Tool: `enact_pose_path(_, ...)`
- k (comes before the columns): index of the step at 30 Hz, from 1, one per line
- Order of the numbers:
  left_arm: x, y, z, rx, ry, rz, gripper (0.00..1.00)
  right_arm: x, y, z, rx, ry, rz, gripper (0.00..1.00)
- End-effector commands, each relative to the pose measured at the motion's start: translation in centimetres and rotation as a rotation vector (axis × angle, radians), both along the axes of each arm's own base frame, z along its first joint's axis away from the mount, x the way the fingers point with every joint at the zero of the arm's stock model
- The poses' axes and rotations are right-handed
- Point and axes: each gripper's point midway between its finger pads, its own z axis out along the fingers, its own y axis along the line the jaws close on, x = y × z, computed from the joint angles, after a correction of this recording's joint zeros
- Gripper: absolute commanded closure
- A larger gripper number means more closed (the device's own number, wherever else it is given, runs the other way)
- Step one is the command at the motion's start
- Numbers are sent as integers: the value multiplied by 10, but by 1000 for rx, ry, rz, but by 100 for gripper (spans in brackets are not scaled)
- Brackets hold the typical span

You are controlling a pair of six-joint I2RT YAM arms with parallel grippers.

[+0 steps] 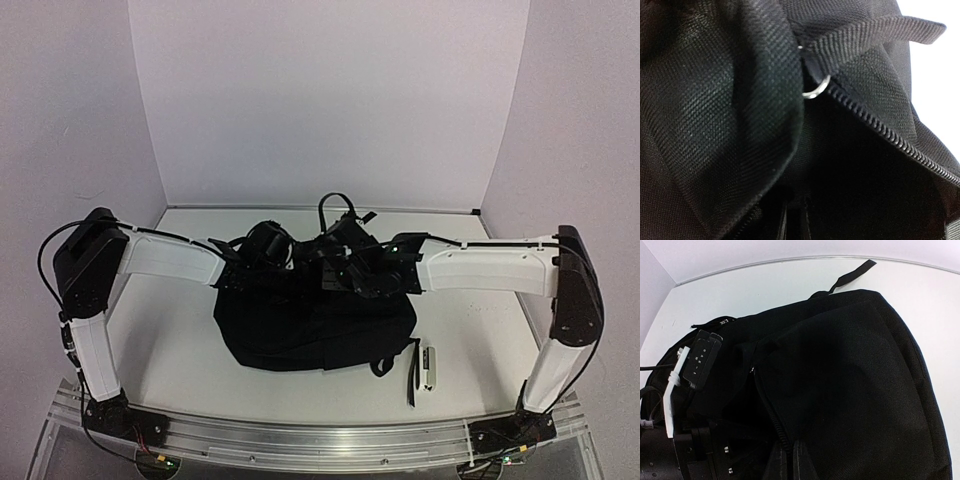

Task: Pack the student bag
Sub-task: Adjust the student bag at the center of the board.

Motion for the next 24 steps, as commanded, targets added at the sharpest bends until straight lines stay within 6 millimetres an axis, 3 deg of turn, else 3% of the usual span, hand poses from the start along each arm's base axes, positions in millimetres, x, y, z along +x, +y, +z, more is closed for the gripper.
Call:
enact_pose_path(1,2,18,3,91,-43,3,75,0,-11,54,103,-86,-3,91)
enact_pose_path(4,3,25,31,95,-110,2,61,-10,-37,52,59,-69,-33,48)
enact_pose_path(6,1,37,47,108,-143,17,55,-20,-57,45,33,-39,-54,33)
enact_pose_path(8,-4,50,56,124,-157,32,49,-31,-76,30,31,18,-61,25)
enact_pose_path(17,-11,109,70,178,-157,138,13,-73,-163,-48,44,313,-132,13)
enact_pose_path(24,-13,125,73,189,-162,170,4,-126,-187,-97,57,522,-136,15)
